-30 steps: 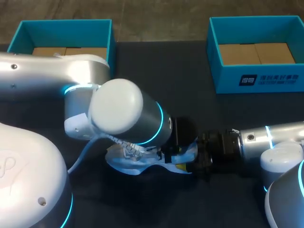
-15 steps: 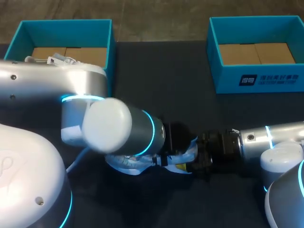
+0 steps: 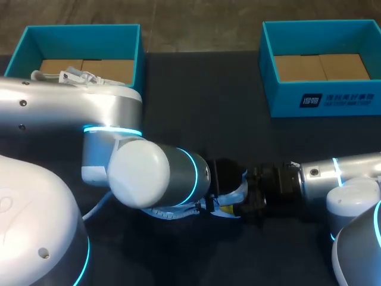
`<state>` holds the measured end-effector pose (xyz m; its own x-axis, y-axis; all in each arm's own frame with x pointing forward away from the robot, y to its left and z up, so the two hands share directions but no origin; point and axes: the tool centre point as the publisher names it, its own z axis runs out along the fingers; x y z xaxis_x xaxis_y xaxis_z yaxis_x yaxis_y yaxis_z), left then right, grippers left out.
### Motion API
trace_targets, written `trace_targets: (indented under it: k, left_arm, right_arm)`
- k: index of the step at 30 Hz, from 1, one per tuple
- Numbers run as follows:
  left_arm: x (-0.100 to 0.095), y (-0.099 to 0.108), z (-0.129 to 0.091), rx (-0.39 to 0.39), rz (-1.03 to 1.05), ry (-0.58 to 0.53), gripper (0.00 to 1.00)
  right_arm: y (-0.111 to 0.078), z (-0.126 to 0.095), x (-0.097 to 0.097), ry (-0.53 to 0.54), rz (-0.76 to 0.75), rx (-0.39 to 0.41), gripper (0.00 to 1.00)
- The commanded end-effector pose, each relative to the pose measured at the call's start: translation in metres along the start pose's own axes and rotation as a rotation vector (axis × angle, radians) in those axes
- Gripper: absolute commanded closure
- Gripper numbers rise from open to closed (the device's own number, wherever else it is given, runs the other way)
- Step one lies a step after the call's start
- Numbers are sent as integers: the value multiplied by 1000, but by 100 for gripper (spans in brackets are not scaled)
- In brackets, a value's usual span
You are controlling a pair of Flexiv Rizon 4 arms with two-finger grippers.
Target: Take the shoe out of the shoebox, open the shoe tongue, remove and reinsert the insole, then place the shoe into the shoebox
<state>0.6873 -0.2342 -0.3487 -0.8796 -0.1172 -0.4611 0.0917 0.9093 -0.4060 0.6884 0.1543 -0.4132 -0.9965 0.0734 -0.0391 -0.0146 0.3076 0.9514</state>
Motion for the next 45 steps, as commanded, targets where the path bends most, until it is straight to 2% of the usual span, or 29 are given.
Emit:
trace_targets:
  k: [1,3,4,10,18,26,39,45]
  left_arm:
    - [0,-2,2,-4,-9,-14,85]
    - [-1,-2,3,-6,-13,-17,99]
    - [-2,-1,3,-6,-16,-18,100]
    - [-5,-3,-6,25,-53,8,100]
    - [-9,-18,-25,68,-93,65,100]
    - [-14,-36,-35,62,-114,87,100]
    - [-29,-67,-52,25,-216,313,100]
    - [-33,-78,-67,7,-255,444,100]
  right_arm:
    - [1,1,0,-1,0,5,100]
    - [1,1,0,-1,0,5,100]
    - [1,1,0,-1,0,5,100]
    - [1,1,0,-1,0,5,100]
    - [1,1,0,-1,0,5,100]
    - [1,1,0,-1,0,5,100]
    - [1,1,0,-1,0,5,100]
    - [1,1,0,-1,0,5,100]
